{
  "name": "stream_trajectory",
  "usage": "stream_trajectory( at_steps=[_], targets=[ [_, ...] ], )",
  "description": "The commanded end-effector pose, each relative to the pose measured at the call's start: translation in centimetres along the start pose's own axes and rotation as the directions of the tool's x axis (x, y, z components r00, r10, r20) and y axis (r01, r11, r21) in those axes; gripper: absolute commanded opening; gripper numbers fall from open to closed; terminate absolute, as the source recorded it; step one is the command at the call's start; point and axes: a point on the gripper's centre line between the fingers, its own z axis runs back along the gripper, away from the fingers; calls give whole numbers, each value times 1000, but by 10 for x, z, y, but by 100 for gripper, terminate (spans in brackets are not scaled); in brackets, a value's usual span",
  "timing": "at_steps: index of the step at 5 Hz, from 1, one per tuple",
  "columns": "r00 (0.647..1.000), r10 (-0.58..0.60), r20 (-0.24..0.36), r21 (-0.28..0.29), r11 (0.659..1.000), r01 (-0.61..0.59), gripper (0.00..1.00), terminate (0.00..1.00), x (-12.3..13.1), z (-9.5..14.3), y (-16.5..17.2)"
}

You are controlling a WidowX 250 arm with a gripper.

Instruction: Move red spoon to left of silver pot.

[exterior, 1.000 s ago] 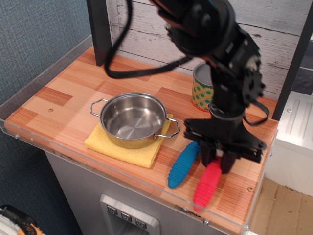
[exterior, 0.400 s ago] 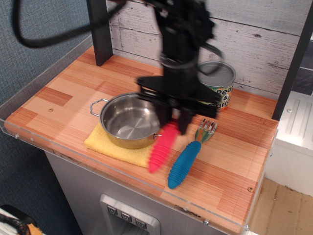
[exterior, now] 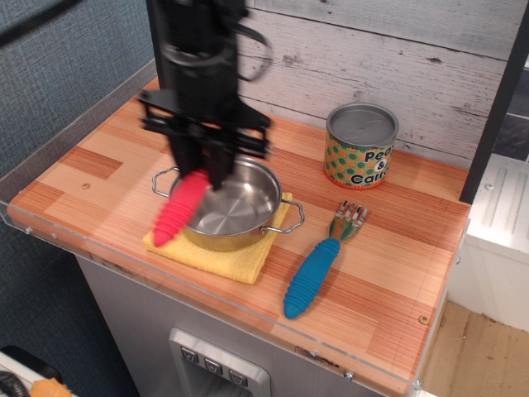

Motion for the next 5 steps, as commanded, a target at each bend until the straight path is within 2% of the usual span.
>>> stream_trajectory(
  at_steps=[1,2,3,4,5],
  targets=[
    [997,-70,-42,66,995,72,0,0,21,8,67],
    [988,-131,-77,102,985,139,0,0,33,1,90],
    [990,-132,-48,92,986,136,0,0,39,-10,105],
    [988,-148,-44,119,981,152,0,0,44,-20,113],
    [989,-149,-2,150,978,147,0,0,48,-31,118]
  ],
)
